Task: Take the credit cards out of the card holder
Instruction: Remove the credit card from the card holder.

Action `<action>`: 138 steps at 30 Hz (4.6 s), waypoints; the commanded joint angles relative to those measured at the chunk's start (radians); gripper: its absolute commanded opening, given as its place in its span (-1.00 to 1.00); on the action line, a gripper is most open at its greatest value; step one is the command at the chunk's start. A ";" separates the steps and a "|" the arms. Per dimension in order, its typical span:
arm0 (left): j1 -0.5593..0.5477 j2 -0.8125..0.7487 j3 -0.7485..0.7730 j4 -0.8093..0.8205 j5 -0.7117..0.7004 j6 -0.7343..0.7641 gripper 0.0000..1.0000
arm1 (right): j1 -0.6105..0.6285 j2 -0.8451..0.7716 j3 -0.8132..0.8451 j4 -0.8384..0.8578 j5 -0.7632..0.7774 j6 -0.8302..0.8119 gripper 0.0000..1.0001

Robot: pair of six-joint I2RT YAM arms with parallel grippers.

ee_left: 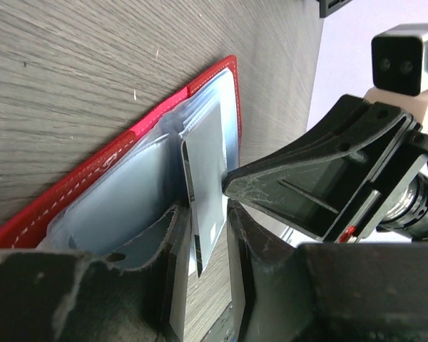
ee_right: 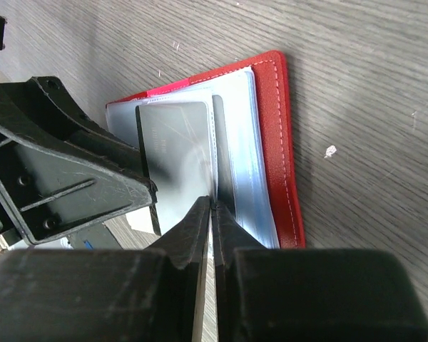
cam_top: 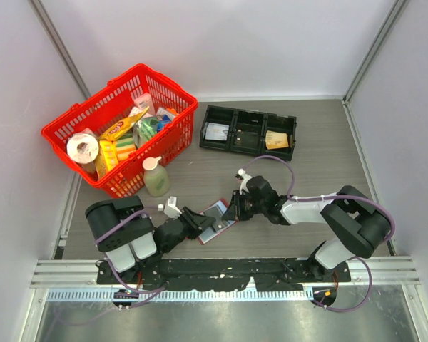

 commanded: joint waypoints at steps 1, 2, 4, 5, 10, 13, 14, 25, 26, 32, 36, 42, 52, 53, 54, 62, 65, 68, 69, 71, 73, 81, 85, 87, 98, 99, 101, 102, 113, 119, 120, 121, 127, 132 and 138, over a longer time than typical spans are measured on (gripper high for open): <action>-0.007 -0.016 -0.053 0.228 0.087 0.048 -0.45 | -0.011 0.023 -0.017 0.006 0.020 -0.002 -0.80; -0.009 -0.011 -0.046 0.228 0.100 0.048 -0.50 | -0.012 0.023 -0.019 0.007 0.020 -0.001 -0.80; -0.009 -0.008 -0.039 0.228 0.118 0.051 -0.59 | -0.017 0.020 -0.022 0.008 0.020 0.002 -0.80; -0.009 -0.011 -0.040 0.229 0.121 0.054 -0.65 | -0.020 0.022 -0.024 0.008 0.020 0.002 -0.80; -0.009 -0.050 -0.040 0.228 0.121 0.086 -0.77 | -0.041 0.014 -0.037 0.010 0.020 0.005 -0.80; -0.009 -0.051 -0.040 0.228 0.126 0.088 -0.84 | -0.046 0.016 -0.040 0.013 0.018 0.005 -0.81; -0.009 -0.045 -0.040 0.228 0.130 0.085 -0.85 | -0.049 0.017 -0.041 0.014 0.018 0.007 -0.81; -0.007 -0.031 -0.045 0.229 0.155 0.065 -0.71 | -0.083 0.003 -0.065 0.028 0.017 0.019 -0.98; -0.010 -0.028 -0.045 0.228 0.157 0.063 -0.67 | -0.084 0.003 -0.064 0.028 0.015 0.018 -0.98; -0.010 -0.024 -0.040 0.228 0.169 0.066 -0.50 | -0.083 0.008 -0.064 0.034 0.000 0.016 -0.98; -0.010 -0.021 -0.040 0.228 0.175 0.068 -0.56 | -0.084 -0.012 -0.067 0.037 -0.008 0.008 -0.95; -0.010 -0.028 -0.040 0.228 0.189 0.065 -0.81 | -0.084 -0.027 -0.064 0.019 0.003 -0.004 -0.95; -0.009 -0.004 -0.042 0.228 0.198 0.029 -1.00 | -0.083 -0.118 -0.065 0.008 0.003 -0.054 -0.89; -0.010 0.004 -0.040 0.228 0.201 0.023 -1.00 | -0.084 -0.136 -0.065 0.008 0.003 -0.059 -0.87; -0.009 0.018 -0.040 0.228 0.204 0.019 -1.00 | -0.083 -0.147 -0.067 0.008 0.003 -0.067 -0.85; -0.009 0.036 -0.011 0.228 0.206 0.015 -1.00 | -0.077 -0.149 -0.053 0.034 -0.083 -0.082 -0.76; -0.009 0.038 -0.013 0.226 0.203 0.014 -1.00 | -0.074 -0.097 -0.053 0.042 -0.106 -0.077 -0.76; -0.009 0.039 -0.011 0.225 0.204 0.011 -1.00 | -0.074 -0.049 -0.056 0.059 -0.137 -0.071 -0.76; -0.007 0.039 -0.011 0.225 0.204 0.011 -1.00 | -0.074 -0.043 -0.060 0.063 -0.141 -0.067 -0.76; -0.009 0.041 -0.011 0.225 0.203 0.009 -1.00 | -0.074 -0.023 -0.062 0.056 -0.144 -0.067 -0.77; -0.009 0.038 -0.014 0.225 0.203 0.005 -1.00 | -0.075 -0.007 -0.062 0.046 -0.147 -0.070 -0.78; -0.007 -0.033 -0.030 0.197 0.201 -0.053 -0.98 | -0.074 0.014 -0.039 -0.128 -0.026 -0.105 -0.85; -0.009 -0.140 -0.030 0.056 0.227 -0.081 -0.97 | -0.075 0.019 -0.036 -0.164 0.006 -0.114 -0.86; -0.010 -0.218 -0.031 -0.039 0.230 -0.093 -0.98 | -0.074 0.020 -0.033 -0.173 0.014 -0.117 -0.86; -0.013 -0.750 0.038 -0.872 0.183 -0.075 -1.00 | -0.074 0.031 -0.014 -0.210 0.067 -0.136 -0.88; -0.012 -0.793 0.044 -0.947 0.166 -0.070 -1.00 | -0.074 0.031 -0.016 -0.208 0.067 -0.134 -0.88; -0.013 -0.879 0.052 -1.063 0.143 -0.066 -1.00 | -0.075 0.026 -0.017 -0.204 0.067 -0.131 -0.88; -0.012 -0.910 0.047 -1.100 0.135 -0.066 -1.00 | -0.075 0.022 -0.016 -0.201 0.067 -0.131 -0.88; -0.013 -0.981 0.128 -1.188 0.192 0.248 -1.00 | -0.074 -0.122 -0.002 -0.190 0.029 -0.157 -0.61; -0.013 -0.918 0.268 -1.239 0.285 0.593 -1.00 | -0.075 -0.323 0.053 -0.304 -0.026 -0.263 -0.03; -0.012 -0.909 0.288 -1.243 0.305 0.638 -1.00 | -0.074 -0.343 0.076 -0.319 -0.040 -0.298 0.07; -0.012 -0.901 0.305 -1.251 0.336 0.702 -1.00 | -0.074 -0.383 0.084 -0.366 -0.057 -0.318 0.11; -0.015 -0.869 0.443 -1.392 0.469 0.969 -1.00 | -0.074 -0.520 0.196 -0.512 -0.196 -0.508 0.32; -0.012 -0.855 0.575 -1.556 0.564 1.155 -1.00 | -0.074 -0.566 0.320 -0.735 -0.288 -0.685 0.34; -0.013 -0.818 0.697 -1.687 0.626 1.298 -1.00 | -0.075 -0.574 0.401 -0.848 -0.417 -0.863 0.31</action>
